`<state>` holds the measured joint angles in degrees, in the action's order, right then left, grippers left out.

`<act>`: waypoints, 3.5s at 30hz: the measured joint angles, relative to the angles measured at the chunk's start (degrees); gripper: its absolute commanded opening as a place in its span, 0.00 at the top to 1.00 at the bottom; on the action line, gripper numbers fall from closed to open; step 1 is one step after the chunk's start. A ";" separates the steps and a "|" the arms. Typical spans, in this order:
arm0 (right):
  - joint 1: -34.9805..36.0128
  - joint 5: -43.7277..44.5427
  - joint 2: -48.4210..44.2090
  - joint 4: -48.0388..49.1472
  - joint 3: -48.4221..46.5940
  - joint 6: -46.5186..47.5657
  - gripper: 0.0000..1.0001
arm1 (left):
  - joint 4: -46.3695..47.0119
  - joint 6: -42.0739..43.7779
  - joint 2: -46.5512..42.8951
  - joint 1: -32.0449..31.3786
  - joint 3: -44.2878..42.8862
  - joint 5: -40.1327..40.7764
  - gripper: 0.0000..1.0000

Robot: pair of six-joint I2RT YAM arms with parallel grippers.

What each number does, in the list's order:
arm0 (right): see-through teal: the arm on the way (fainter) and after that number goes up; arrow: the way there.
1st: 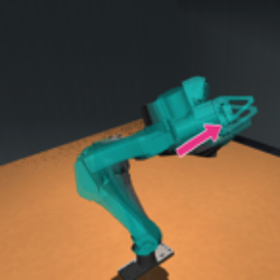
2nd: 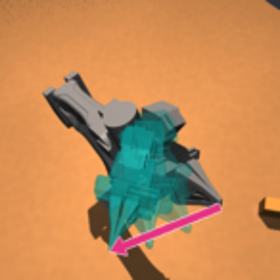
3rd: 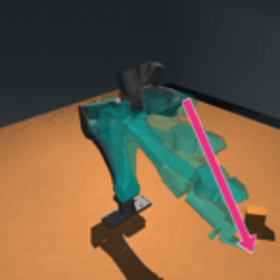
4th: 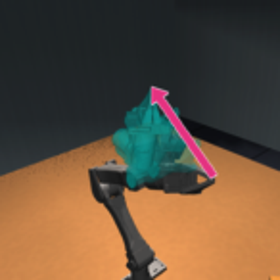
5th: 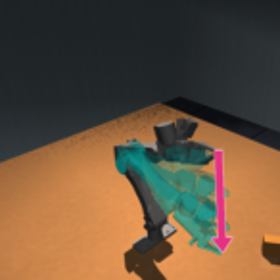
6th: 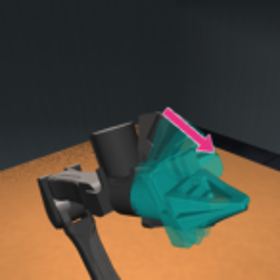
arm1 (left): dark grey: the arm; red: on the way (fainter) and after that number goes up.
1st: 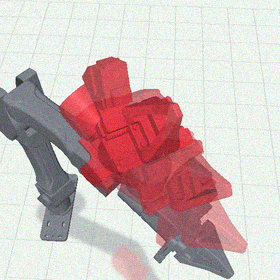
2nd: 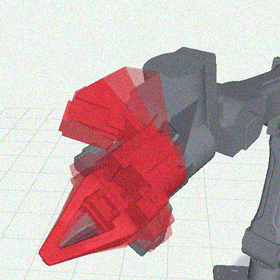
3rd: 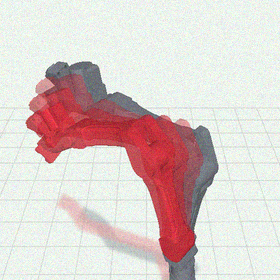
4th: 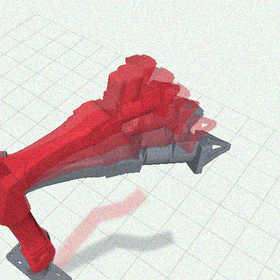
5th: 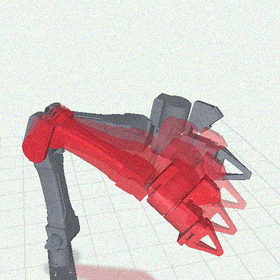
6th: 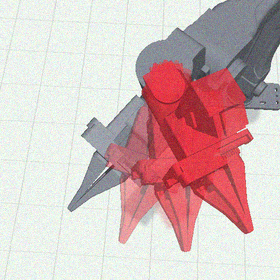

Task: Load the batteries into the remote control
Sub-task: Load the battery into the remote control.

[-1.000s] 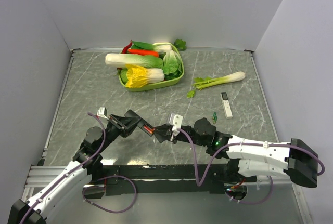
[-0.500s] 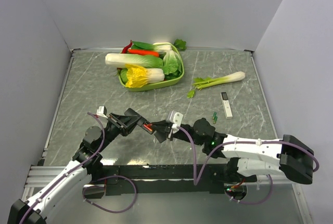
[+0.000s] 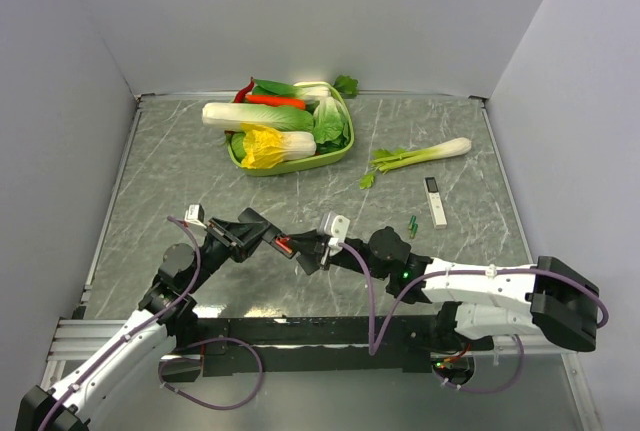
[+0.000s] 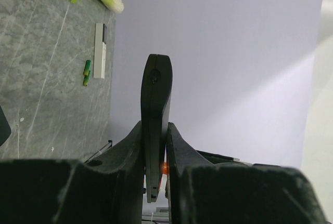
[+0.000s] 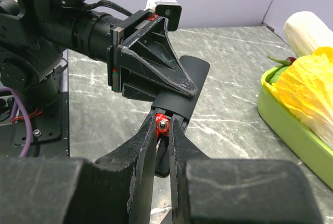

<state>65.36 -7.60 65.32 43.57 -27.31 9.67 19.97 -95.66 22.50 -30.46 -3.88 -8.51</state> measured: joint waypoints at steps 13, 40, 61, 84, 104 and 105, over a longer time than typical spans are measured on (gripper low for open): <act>0.00 0.26 -3.37 -7.13 0.37 -1.09 0.74 | 0.15 -0.13 -0.02 0.00 0.00 0.26 0.99; 0.13 -1.29 -8.13 -24.46 -1.79 -2.49 0.18 | 3.76 -1.03 -0.17 -0.02 0.00 0.39 0.99; -10.99 -20.11 -12.50 -64.46 -25.83 6.49 0.37 | 4.20 6.34 4.74 -0.02 -0.22 -5.31 0.99; -12.04 -34.18 -2.05 -73.18 -32.81 23.91 0.58 | 4.24 10.93 10.45 -0.02 -6.60 -15.45 0.99; -10.25 -34.51 1.66 -71.38 -32.81 24.52 0.58 | 5.18 10.56 10.86 -0.02 -6.64 -16.15 0.99; -10.16 -34.56 1.68 -71.38 -32.81 24.52 0.59 | 5.38 10.47 10.86 -0.02 -6.64 -16.15 0.99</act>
<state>55.20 -42.15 67.00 -27.81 -60.12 34.20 25.34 -85.19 33.36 -30.48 -10.52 -24.67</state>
